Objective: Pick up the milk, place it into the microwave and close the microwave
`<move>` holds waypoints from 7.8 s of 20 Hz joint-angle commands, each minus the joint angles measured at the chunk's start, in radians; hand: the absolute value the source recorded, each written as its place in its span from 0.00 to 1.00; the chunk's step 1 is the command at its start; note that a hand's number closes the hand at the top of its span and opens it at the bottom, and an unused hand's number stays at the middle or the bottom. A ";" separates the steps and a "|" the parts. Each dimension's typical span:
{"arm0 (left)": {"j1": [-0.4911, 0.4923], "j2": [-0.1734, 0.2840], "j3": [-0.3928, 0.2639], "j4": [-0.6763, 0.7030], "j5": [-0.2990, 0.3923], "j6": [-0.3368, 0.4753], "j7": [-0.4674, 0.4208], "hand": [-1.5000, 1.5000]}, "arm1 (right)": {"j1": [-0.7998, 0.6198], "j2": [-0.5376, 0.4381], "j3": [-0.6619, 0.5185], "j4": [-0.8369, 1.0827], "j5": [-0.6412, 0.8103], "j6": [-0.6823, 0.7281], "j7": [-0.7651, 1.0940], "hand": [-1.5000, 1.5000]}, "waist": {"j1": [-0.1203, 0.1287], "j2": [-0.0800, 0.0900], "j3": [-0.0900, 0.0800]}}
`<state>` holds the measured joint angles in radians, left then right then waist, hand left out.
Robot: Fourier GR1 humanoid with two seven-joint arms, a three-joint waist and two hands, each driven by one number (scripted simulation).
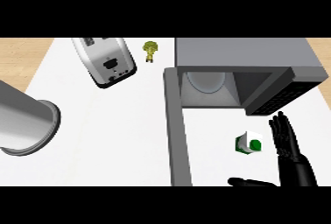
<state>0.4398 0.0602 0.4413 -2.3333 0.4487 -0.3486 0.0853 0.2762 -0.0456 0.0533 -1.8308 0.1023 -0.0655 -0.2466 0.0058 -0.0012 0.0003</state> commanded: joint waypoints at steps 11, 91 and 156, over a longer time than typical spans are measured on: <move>-0.051 0.020 0.086 -0.043 0.089 -0.018 0.086 0.00 | -0.130 -0.080 -0.200 0.486 -0.089 0.090 -0.305 0.00 | -0.001 0.001 0.000; -0.061 -0.022 0.266 0.092 0.172 -0.222 0.081 0.00 | -1.190 -0.023 -0.179 1.325 0.244 -0.311 -0.239 1.00 | 0.047 0.018 0.001; -0.261 -0.052 -0.067 0.232 -0.042 -0.352 0.076 1.00 | -1.240 -0.134 -0.441 1.698 0.115 -0.081 -0.586 0.00 | 0.032 0.019 0.002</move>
<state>0.1914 0.0277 0.4031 -2.1130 0.4288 -0.6982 0.1680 -0.9954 -0.1775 -0.3619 -0.1342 0.2530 -0.2601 -0.8102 0.0539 0.0251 0.0033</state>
